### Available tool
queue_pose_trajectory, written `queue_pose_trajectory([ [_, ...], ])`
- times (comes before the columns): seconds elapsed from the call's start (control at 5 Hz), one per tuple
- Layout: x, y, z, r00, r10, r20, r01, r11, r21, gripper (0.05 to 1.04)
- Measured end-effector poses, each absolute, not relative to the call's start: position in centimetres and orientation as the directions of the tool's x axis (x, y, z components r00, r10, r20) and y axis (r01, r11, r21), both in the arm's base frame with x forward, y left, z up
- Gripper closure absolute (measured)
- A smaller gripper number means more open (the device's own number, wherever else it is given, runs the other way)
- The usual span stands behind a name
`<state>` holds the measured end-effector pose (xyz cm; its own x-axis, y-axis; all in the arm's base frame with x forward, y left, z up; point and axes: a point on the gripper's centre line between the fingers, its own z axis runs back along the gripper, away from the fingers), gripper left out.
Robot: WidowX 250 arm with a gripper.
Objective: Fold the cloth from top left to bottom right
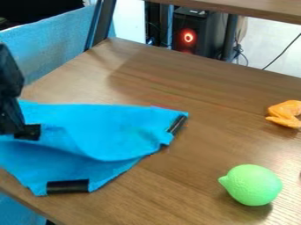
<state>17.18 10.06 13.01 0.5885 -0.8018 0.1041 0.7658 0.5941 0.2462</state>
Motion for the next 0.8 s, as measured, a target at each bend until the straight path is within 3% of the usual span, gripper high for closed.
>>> queue_pose_trajectory([
  [0.2,16.3,9.6,12.3,0.567,-0.82,0.074,0.788,0.567,0.241,0.862],
  [0.6,16.5,10.2,11.0,0.616,-0.788,-0.012,0.779,0.607,0.156,0.287],
  [0.8,17.6,11.3,13.3,0.635,-0.772,-0.025,0.76,0.618,0.202,0.077],
])
